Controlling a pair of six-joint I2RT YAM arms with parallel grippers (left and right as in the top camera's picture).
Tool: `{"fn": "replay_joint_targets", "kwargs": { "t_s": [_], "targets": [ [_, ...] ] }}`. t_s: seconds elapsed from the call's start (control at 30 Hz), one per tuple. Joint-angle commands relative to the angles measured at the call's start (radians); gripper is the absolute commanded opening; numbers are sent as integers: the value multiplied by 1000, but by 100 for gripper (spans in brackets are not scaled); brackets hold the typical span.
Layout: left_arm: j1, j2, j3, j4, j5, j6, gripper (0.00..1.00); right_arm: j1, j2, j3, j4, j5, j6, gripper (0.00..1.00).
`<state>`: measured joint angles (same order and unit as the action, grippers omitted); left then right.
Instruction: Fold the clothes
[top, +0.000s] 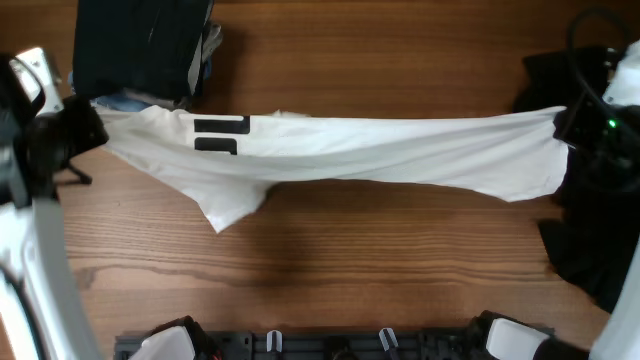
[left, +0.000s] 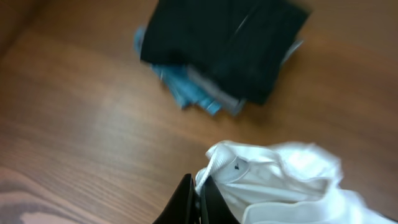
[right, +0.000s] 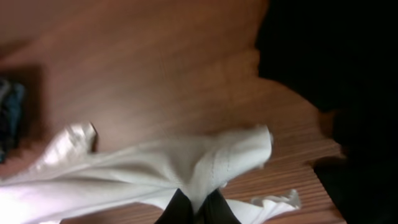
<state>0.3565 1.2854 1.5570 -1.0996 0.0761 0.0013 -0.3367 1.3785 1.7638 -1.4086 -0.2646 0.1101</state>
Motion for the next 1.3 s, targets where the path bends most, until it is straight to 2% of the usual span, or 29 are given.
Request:
{"fn": "replay_joint_targets", "kwargs": {
  "t_s": [0.0, 0.17, 0.3, 0.4, 0.53, 0.67, 0.73, 0.83, 0.9, 1.03, 1.13, 1.17, 1.27],
  "targets": [
    [18, -201, 20, 10, -48, -21, 4, -4, -90, 102, -63, 76, 58, 4],
    [66, -382, 20, 10, -169, -69, 4, -4, -149, 179, -138, 146, 87, 4],
    [68, -416, 20, -6, -232, -93, 4, -4, -152, 179, -153, 238, 141, 4],
    [66, -415, 20, -17, -227, -103, 4, -4, -150, 179, -163, 293, 155, 5],
    [66, -370, 20, -44, -153, -126, 4, -4, -111, 179, -193, 291, 155, 7],
    [66, -234, 20, -103, -63, -125, 4, -4, -18, 164, -199, 239, 129, 5],
    [37, -160, 26, -66, -34, -110, 4, -4, 24, 166, -145, 204, 129, 4],
    [5, -98, 121, -39, 65, -60, 4, -4, 20, 198, 47, 132, 124, 4],
    [6, -68, 244, -55, 107, -61, 4, -4, 14, 264, 86, 93, 125, 4],
    [16, -47, 514, -177, 118, -60, 4, -4, 5, 430, -30, 87, 99, 4],
    [16, -63, 564, -240, 117, -60, 4, -4, -35, 457, -120, 92, 99, 4],
    [16, -83, 565, -295, 73, -57, 4, -4, -77, 463, -190, 124, 103, 4],
    [16, -103, 565, -330, 4, -58, 4, -4, -125, 463, -199, 123, 105, 4]
  ]
}}
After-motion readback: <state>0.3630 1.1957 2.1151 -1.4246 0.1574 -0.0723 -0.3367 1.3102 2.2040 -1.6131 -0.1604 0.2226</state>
